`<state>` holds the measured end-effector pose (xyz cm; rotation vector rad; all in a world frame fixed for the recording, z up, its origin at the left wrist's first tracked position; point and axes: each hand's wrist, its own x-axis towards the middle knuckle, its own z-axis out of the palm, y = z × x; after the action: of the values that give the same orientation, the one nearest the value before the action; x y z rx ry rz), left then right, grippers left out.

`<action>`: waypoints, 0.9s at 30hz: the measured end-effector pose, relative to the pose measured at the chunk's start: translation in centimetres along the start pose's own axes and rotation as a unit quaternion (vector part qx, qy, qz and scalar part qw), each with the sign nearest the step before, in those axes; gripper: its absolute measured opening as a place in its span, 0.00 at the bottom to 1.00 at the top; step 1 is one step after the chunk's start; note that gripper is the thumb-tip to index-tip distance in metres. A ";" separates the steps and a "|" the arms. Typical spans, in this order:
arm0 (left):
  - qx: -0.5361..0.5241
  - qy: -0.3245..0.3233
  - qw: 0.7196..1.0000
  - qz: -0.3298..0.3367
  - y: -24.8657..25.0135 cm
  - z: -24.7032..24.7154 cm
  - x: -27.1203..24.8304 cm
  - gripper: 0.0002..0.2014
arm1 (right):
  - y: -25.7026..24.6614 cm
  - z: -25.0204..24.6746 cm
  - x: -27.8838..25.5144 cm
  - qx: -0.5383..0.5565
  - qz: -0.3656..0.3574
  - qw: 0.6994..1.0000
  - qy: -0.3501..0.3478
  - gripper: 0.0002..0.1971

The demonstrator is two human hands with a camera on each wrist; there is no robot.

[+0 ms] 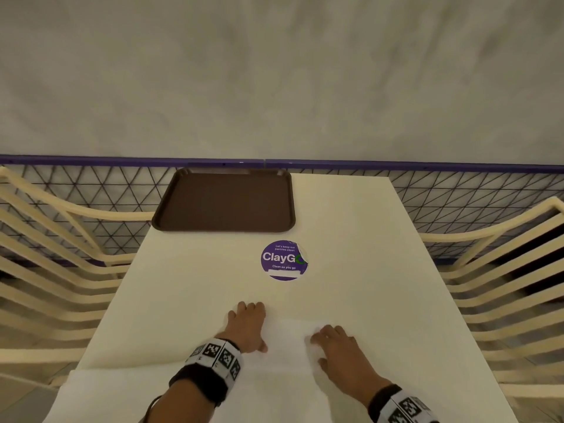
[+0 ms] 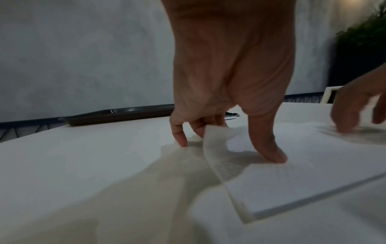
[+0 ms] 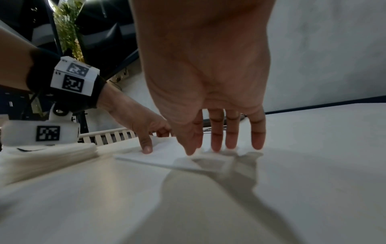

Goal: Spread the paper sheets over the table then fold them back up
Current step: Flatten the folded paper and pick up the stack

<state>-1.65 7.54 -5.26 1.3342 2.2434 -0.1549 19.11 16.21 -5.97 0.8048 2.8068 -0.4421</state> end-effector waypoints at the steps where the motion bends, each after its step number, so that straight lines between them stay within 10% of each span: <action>1: 0.015 -0.012 1.000 0.001 0.0 0.0 -0.2 0.35 | -0.4 -0.3 0.5 -0.007 -0.011 1.000 0.020 0.29; 5: -0.063 0.029 0.996 0.055 0.0 0.0 -2.2 0.16 | -3.0 -1.4 3.2 -0.020 -0.081 0.996 0.020 0.43; 9: -0.216 0.097 0.969 0.076 -2.6 -1.8 -6.2 0.08 | -5.8 -3.5 5.2 0.069 -0.080 0.994 -0.040 0.18; 12: -0.313 0.172 0.934 -0.002 -6.8 -4.4 -9.5 0.15 | -8.0 -5.1 5.9 0.213 -0.038 0.973 -0.079 0.02; 19: -0.450 0.236 0.845 -0.166 -17.9 -5.9 -15.3 0.05 | -16.0 -6.2 8.1 0.455 0.016 0.880 -0.132 0.07; 27: -0.364 0.184 0.885 -0.223 -23.3 -0.7 -18.2 0.09 | -23.2 -1.0 7.7 0.372 0.045 0.898 -0.232 0.09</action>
<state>-14.71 -18.33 0.44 0.4565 2.4902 0.7732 0.07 1.52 -1.69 0.7968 2.1132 -1.5150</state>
